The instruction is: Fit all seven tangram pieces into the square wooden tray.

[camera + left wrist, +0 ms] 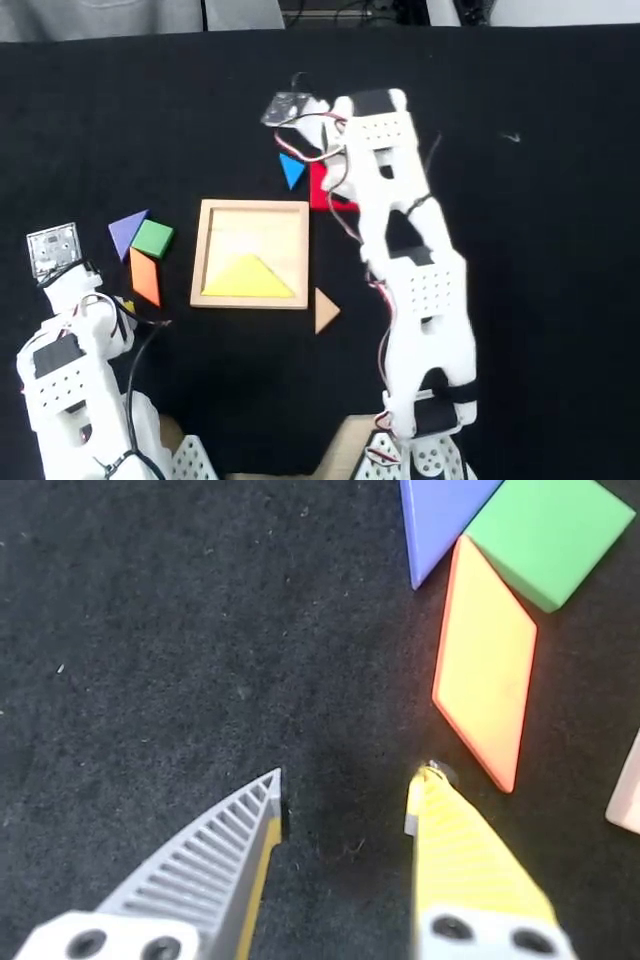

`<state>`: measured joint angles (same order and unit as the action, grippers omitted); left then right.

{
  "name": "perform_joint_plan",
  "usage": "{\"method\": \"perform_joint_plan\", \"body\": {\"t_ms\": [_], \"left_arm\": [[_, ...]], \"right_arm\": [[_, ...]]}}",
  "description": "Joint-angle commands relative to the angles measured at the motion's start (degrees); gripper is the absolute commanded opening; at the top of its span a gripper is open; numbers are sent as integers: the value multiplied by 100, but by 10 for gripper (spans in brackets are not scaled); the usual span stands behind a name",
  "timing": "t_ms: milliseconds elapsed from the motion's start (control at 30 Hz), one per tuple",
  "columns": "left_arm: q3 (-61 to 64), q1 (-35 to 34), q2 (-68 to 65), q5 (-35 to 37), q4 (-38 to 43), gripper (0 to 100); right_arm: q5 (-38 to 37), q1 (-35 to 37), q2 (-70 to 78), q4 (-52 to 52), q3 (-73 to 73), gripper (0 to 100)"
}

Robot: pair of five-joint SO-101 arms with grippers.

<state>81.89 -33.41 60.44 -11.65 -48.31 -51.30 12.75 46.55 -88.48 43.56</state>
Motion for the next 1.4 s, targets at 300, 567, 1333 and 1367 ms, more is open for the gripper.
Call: {"method": "perform_joint_plan", "body": {"t_ms": [300, 567, 1333, 1367], "left_arm": [[-22, 48, 70, -53, 97, 210], [-22, 48, 70, -53, 97, 210], [-22, 66, 70, -53, 105, 209], [-22, 66, 70, -53, 105, 209]], "right_arm": [[1802, 404, -277, 1486, 251, 9], [1327, 712, 312, 1582, 321, 10], [510, -466, 690, -1275, 1437, 10], [519, -475, 567, -1275, 1297, 10]]}}
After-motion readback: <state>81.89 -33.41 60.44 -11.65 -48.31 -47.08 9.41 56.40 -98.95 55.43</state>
